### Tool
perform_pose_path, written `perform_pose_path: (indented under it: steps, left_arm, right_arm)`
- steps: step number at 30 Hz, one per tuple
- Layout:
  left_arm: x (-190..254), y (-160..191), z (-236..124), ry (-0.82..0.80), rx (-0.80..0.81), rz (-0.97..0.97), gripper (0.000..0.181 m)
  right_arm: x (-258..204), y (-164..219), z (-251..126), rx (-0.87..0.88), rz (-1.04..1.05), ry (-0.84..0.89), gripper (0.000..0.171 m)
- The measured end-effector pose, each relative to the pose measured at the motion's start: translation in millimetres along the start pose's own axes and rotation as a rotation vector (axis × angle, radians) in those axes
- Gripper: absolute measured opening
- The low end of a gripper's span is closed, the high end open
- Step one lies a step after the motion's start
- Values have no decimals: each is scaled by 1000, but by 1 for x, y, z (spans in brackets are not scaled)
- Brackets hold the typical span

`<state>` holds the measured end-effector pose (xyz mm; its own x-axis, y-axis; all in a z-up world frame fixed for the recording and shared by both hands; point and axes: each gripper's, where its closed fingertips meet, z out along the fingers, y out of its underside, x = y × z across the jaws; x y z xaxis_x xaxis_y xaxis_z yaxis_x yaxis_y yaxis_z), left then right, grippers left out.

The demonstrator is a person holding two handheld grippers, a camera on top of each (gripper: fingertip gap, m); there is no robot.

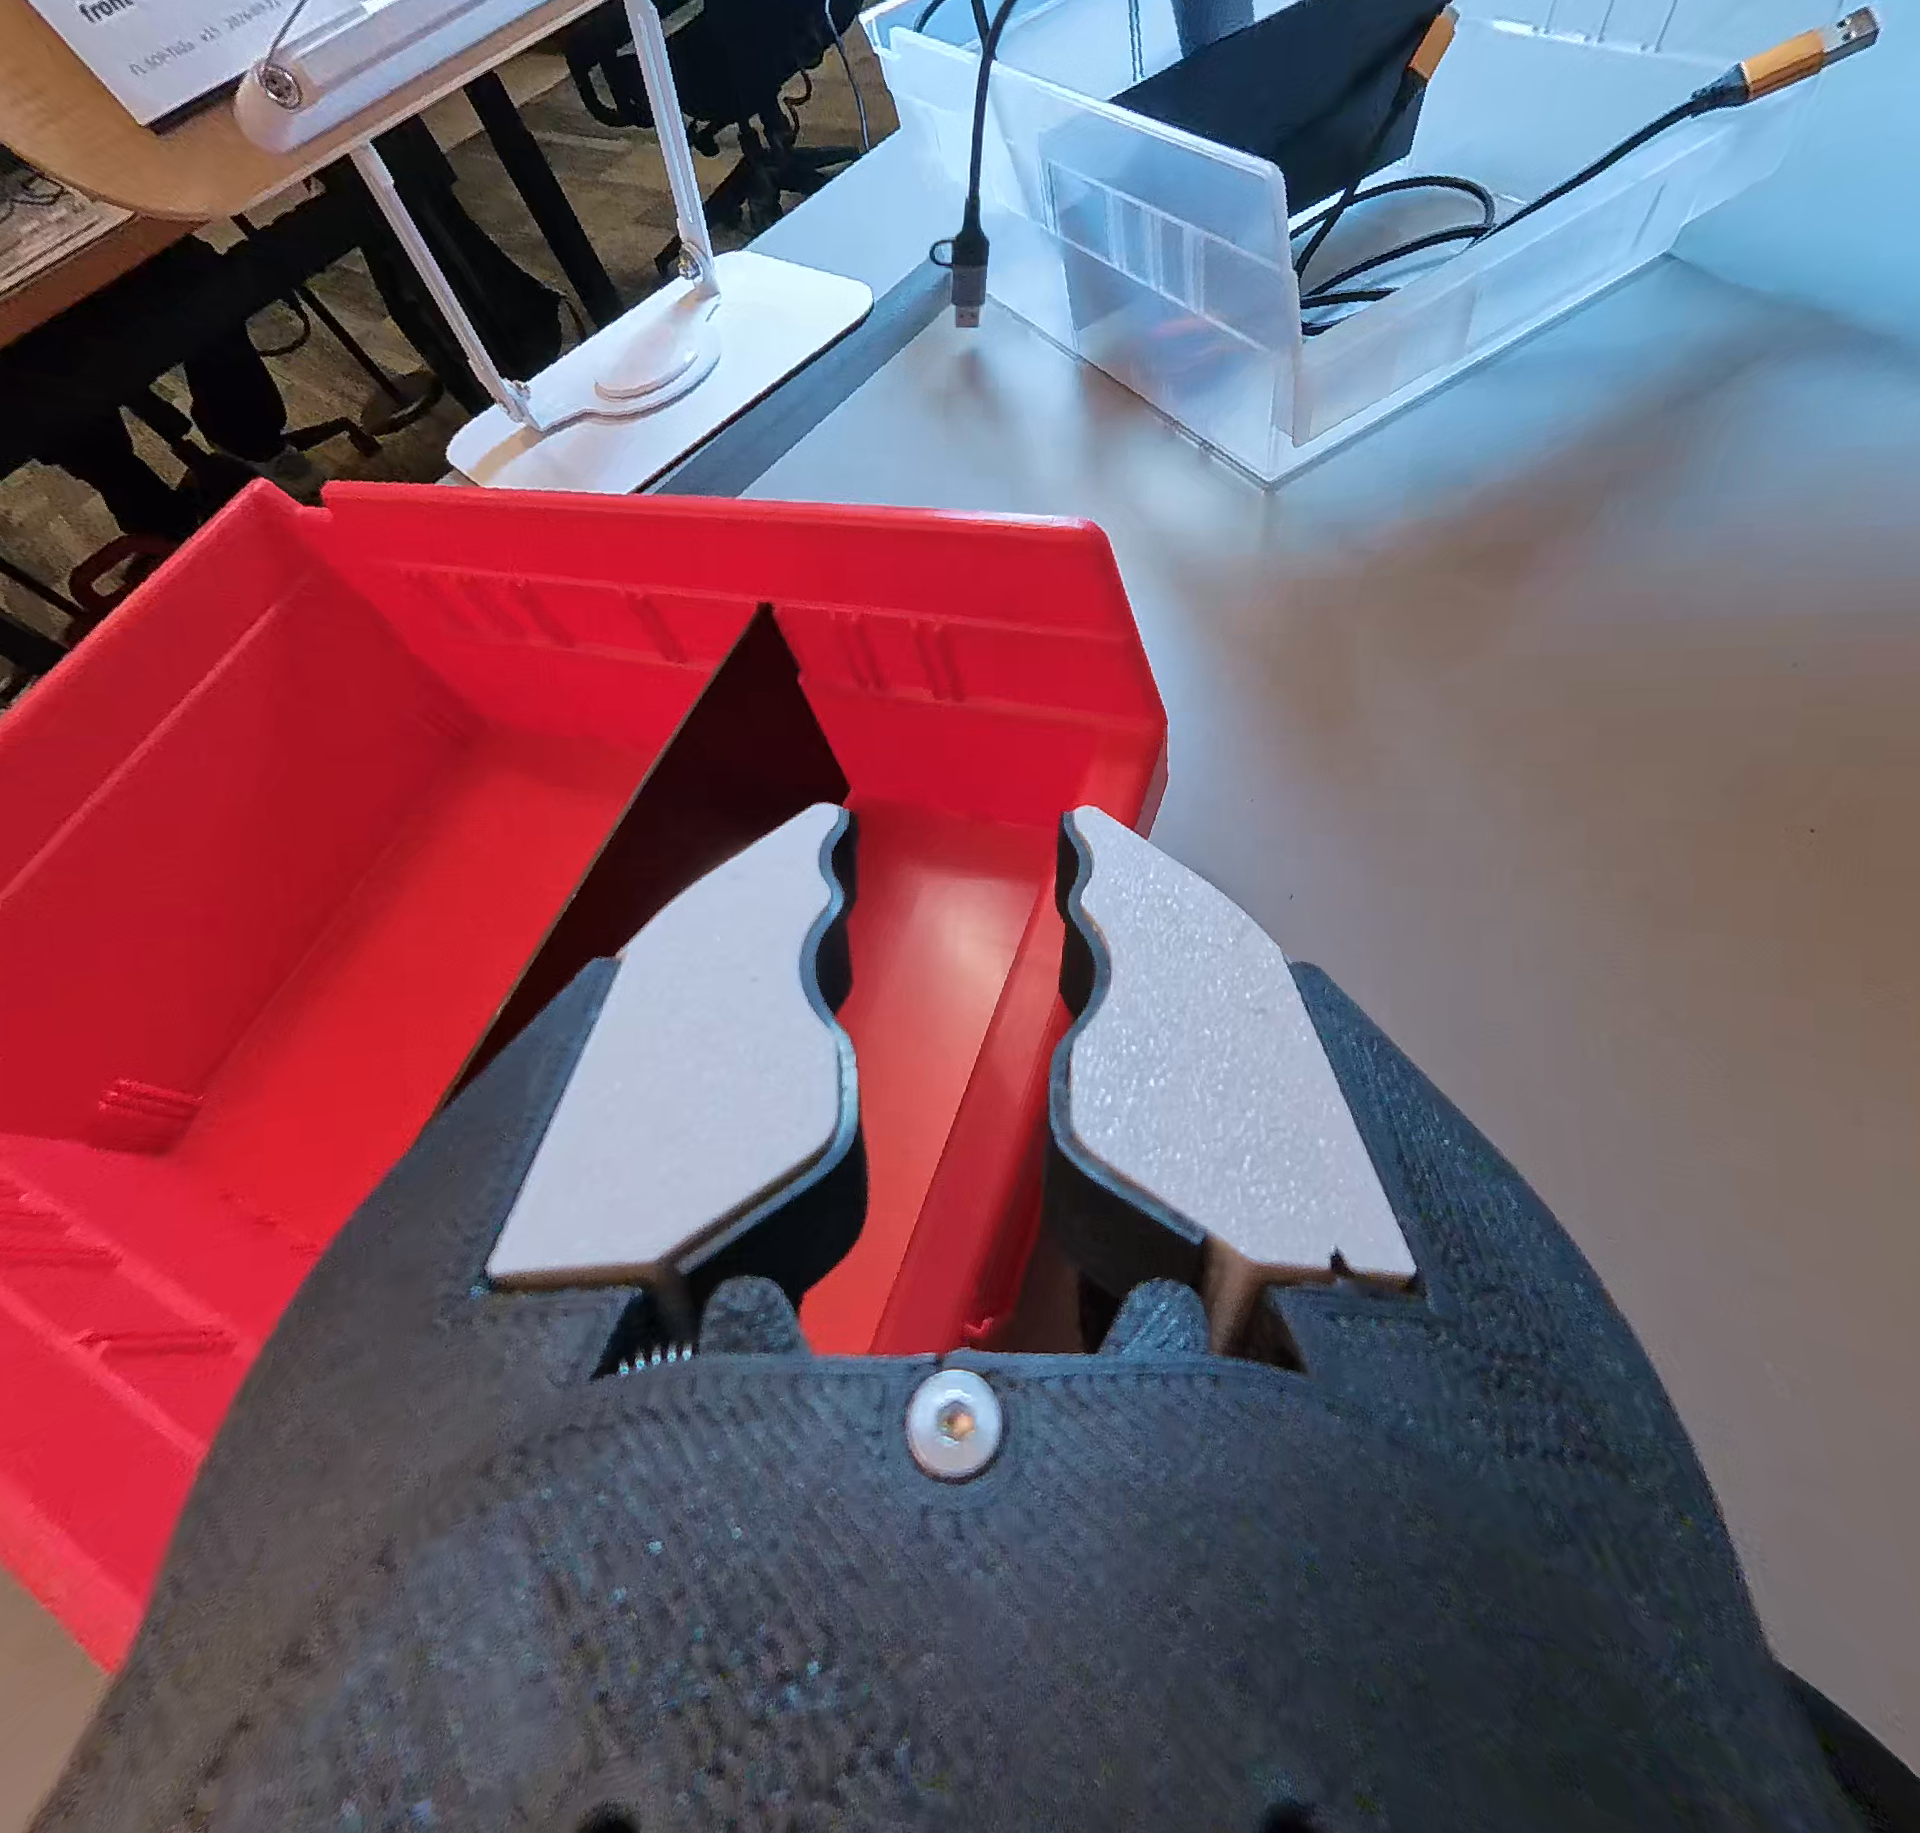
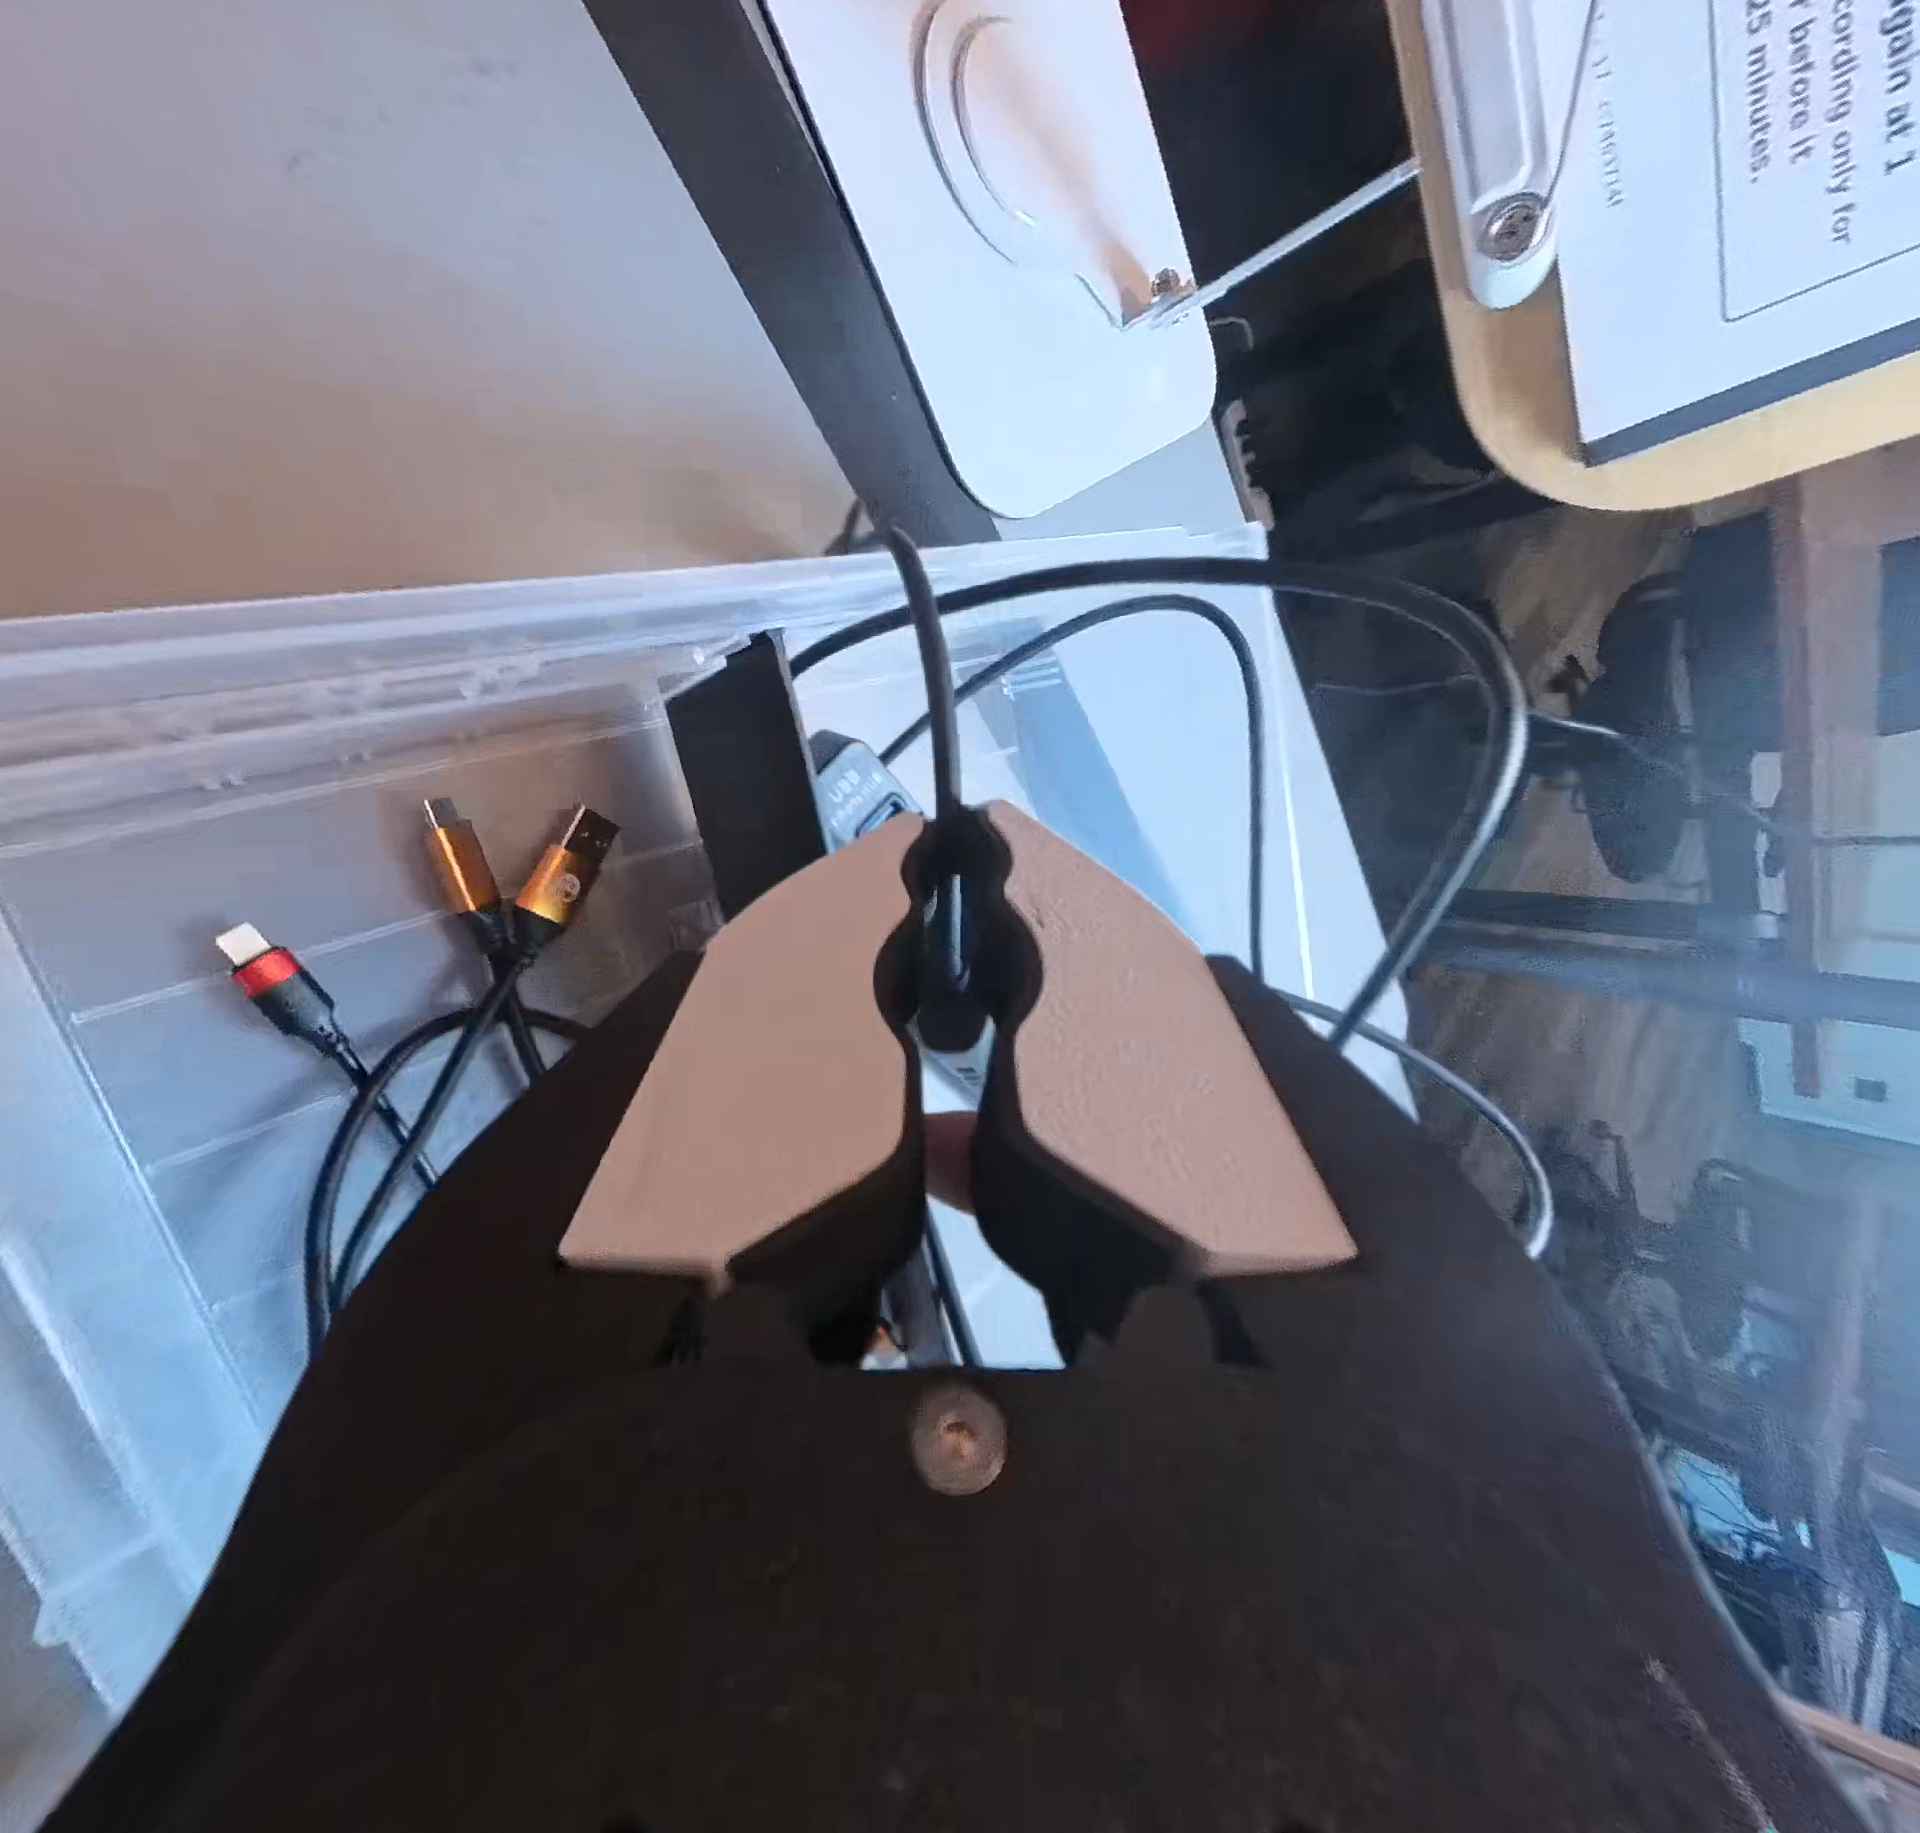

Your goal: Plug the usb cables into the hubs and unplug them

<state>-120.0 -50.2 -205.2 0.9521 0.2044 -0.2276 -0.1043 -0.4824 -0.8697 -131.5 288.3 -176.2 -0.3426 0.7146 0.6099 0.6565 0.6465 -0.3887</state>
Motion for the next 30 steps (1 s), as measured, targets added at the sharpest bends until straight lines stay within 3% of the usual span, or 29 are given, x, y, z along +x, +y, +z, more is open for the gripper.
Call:
perform_pose_path:
  steps: [1, 9, 15, 20, 22, 24, 27, 30]
  left_arm:
    - [0, 0, 0, 0, 0, 4, 37]
    - [1, 2, 1, -4, -16, 14, 36]
    - [2, 4, 3, -3, -29, 21, 39]
    - [2, 8, 3, -9, -67, 33, 44]
    - [2, 14, 4, -18, -101, 48, 48]
    - [2, 18, 4, -31, -138, 80, 51]
    - [4, 28, 4, -42, -206, 146, 51]
    - [3, 49, 6, -45, -332, 196, 53]
  right_arm:
    - [8, 2, -7, -5, -4, 15, 4]
    - [79, 33, -54, -58, 25, 169, 4]
    - [96, 57, -39, -188, -49, 297, 5]
    - [39, 24, 0, -80, 10, 65, 5]
    - [17, 10, 5, -26, 87, -59, 30]
    - [4, -14, -9, 107, 182, -137, 45]
    - [-30, -39, -48, 280, 186, -259, 44]
    - [-104, -11, -63, 161, 4, -459, 52]
